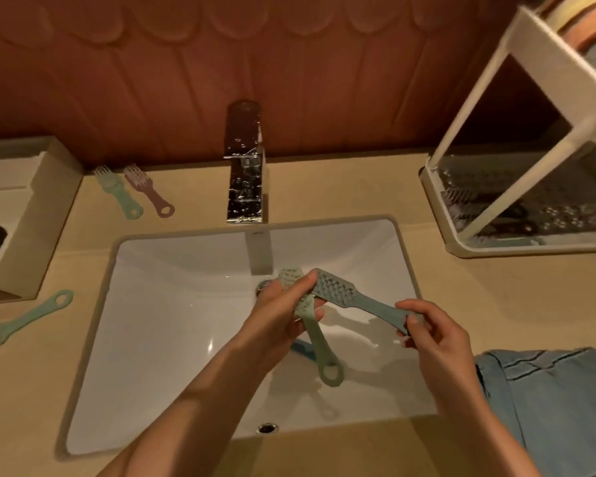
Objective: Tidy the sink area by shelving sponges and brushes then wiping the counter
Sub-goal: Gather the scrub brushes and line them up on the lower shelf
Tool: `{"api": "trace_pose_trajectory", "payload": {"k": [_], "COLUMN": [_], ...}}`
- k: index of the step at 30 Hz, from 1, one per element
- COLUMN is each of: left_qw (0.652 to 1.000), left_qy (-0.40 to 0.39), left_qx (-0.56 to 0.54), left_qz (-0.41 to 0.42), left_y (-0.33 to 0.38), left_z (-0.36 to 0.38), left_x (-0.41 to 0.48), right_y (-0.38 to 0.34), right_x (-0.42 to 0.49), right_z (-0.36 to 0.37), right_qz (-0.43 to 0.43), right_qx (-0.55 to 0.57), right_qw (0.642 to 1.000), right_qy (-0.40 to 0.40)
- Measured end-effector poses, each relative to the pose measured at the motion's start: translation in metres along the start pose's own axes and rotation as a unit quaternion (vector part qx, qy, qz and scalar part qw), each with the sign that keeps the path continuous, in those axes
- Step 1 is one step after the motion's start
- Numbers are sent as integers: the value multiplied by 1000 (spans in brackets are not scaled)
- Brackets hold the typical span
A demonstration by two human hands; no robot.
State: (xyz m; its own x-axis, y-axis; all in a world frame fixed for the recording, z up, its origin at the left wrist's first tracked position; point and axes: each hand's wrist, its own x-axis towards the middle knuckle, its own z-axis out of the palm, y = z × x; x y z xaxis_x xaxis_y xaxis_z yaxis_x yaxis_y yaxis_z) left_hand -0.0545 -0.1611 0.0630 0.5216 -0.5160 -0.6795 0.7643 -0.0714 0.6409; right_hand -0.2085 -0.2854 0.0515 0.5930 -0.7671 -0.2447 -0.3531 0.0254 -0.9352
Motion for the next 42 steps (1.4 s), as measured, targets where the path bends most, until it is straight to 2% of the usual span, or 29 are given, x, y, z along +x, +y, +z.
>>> {"api": "trace_pose_trajectory", "payload": {"k": [3,5,7,8,10,12,15,17,24,29,34,39,42], "left_qw": [997,994,991,990,989,989,991,992,998,997,992,989,986], "left_qy": [48,75,88,92,94,85,51,31,-37,-2,68,107,126], "left_qx": [48,46,45,42,30,19,-11,-14,0,-50,-90,-55,-59], "left_qz": [37,63,85,93,107,116,123,121,56,66,64,81,93], "left_y": [-9,-15,-23,-26,-32,-37,-43,-45,-38,-35,-24,-13,-8], "left_z": [23,38,58,68,88,108,136,148,183,196,197,199,196], "left_x": [1,0,0,0,0,2,4,6,29,41,52,56,60], "right_y": [-3,1,3,1,-9,-19,-24,-22,-10,-2,1,-8,-17], "right_x": [10,18,27,29,34,41,54,62,89,105,141,187,213], "right_z": [-26,-40,-54,-57,-60,-64,-78,-89,-131,-152,-177,-168,-157], "right_qz": [-19,-48,-127,-173,-236,-245,-184,-175,-170,-156,-172,-130,-143], "right_qx": [-44,-139,-315,-364,-391,-376,-290,-240,-159,-125,-174,-253,-229], "right_qw": [998,987,939,915,890,893,937,953,972,980,968,955,961], "right_qy": [-32,-67,-52,-29,-4,-21,-68,-65,-29,21,56,80,63]}}
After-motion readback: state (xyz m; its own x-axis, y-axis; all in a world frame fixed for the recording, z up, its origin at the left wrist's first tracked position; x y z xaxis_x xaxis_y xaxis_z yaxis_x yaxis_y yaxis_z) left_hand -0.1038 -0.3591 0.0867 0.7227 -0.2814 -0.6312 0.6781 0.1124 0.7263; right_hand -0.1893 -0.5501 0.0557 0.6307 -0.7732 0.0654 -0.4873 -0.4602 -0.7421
